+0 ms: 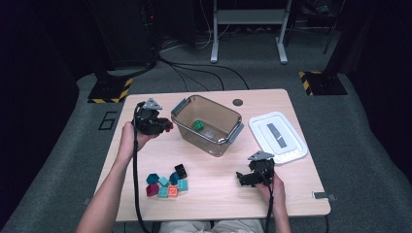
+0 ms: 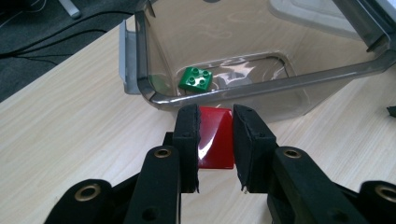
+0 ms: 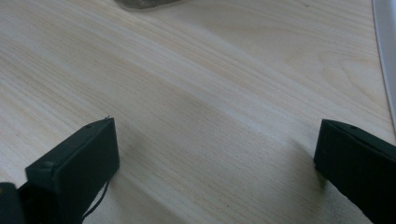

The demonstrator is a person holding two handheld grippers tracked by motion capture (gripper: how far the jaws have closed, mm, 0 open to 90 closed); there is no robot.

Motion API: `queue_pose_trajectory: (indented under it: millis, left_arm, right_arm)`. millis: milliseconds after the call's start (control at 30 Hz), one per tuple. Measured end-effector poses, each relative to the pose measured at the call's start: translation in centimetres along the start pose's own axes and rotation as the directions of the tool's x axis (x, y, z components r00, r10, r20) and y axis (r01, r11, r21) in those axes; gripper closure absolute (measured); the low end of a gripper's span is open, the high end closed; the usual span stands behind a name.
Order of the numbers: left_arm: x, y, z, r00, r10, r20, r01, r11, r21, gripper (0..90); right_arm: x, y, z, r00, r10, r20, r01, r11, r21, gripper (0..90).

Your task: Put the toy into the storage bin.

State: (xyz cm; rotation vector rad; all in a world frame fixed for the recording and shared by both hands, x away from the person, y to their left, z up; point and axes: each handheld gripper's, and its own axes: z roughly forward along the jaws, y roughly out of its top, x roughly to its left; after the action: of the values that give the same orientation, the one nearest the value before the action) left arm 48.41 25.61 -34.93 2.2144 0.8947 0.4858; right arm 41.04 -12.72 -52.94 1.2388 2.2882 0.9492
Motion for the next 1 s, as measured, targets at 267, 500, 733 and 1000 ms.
queue_pose_trajectory:
  millis: [267, 500, 733, 1000]
  left_arm:
    - [0.2, 1.5, 0.2, 1.0000, 0.004, 0.000, -0.004, 1.0000, -0.008, 72.0]
    - [0.1, 3.0, 0.6, 0.9997, 0.022, -0.006, -0.022, 0.9997, -0.010, 72.0]
    - [-0.1, 4.3, 1.4, 0.9993, 0.037, -0.005, -0.037, 0.9993, 0.001, 72.0]
    - [-0.1, 5.6, 2.4, 0.9989, 0.048, -0.003, -0.048, 0.9988, 0.008, 72.0]
  right_arm:
    - [0.0, 0.0, 0.0, 1.0000, 0.000, 0.000, 0.000, 1.0000, 0.000, 0.0]
    - [0.0, 0.0, 0.0, 1.0000, 0.001, -0.002, -0.001, 1.0000, -0.001, 0.0]
    - [0.0, 0.0, 0.0, 1.0000, 0.000, -0.002, 0.000, 1.0000, 0.000, 0.0]
    - [0.0, 0.0, 0.0, 1.0000, 0.000, -0.002, 0.000, 1.0000, 0.000, 0.0]
